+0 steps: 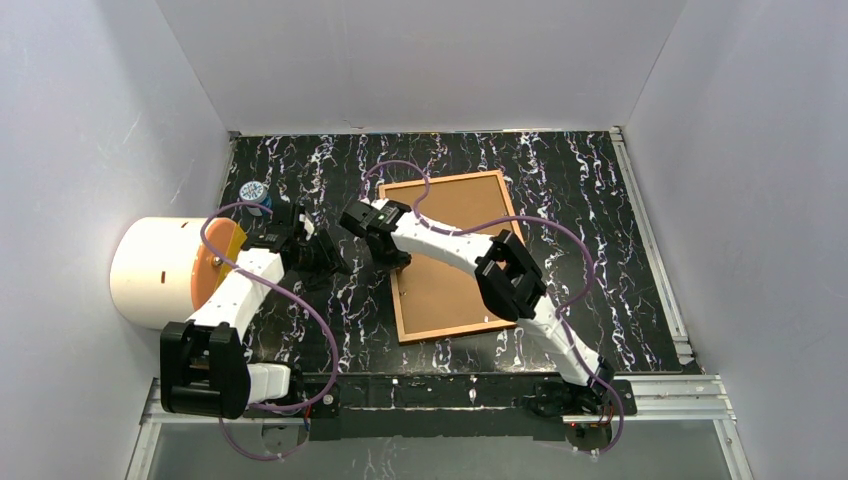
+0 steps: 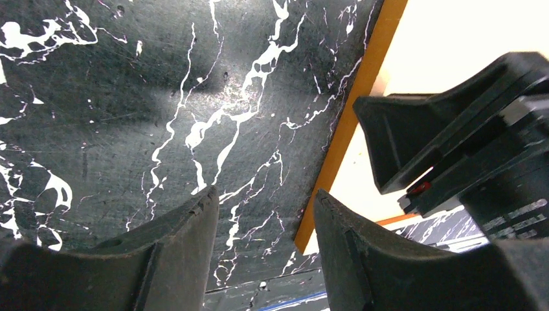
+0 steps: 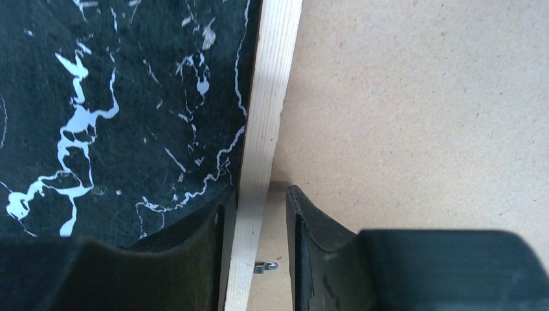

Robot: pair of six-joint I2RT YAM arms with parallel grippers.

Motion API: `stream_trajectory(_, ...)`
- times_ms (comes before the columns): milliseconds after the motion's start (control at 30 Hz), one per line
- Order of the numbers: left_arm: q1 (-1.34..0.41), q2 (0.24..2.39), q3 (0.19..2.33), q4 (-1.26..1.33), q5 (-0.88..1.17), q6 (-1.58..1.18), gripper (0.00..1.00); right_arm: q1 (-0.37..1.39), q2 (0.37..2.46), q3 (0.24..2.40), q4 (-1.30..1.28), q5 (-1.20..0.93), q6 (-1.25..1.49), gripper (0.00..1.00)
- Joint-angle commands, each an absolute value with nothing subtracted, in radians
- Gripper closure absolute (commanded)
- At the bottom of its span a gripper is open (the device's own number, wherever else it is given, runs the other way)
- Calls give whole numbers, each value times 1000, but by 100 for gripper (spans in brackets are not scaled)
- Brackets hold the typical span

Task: Put the photo into the frame
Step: Turn over the photo frame at the center of the board.

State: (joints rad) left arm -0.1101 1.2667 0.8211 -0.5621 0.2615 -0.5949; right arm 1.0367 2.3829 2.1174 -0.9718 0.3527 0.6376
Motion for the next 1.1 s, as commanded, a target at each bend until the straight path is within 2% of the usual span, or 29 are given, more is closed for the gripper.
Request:
stream_trajectory(0,-104,1267,799,-558,324,-586,47,1002,2429,2207,-1042,386,647,59)
stream_trajectory(133,-104,1251,779,-538,342,-605,47,999,2437,2205,-1027,348,654,68)
stream_trajectory(300,-104,1236,733,-473,419,-633,46,994,2431,2189,-1021,315,669,73)
stream_trajectory(333,-104,1235,722,-456,441,-638,45,991,2428,2187,-1022,310,675,77)
stream_trajectory(567,-110,1176,642,-296,602,-698,40,968,2322,2180,-980,216,722,91)
stream_trajectory(800,-190,1184,599,-67,735,-812,33,916,2213,2187,-932,88,777,94)
stream_trajectory(1067,-235,1251,625,-6,695,-871,35,904,2138,2167,-908,-22,813,95)
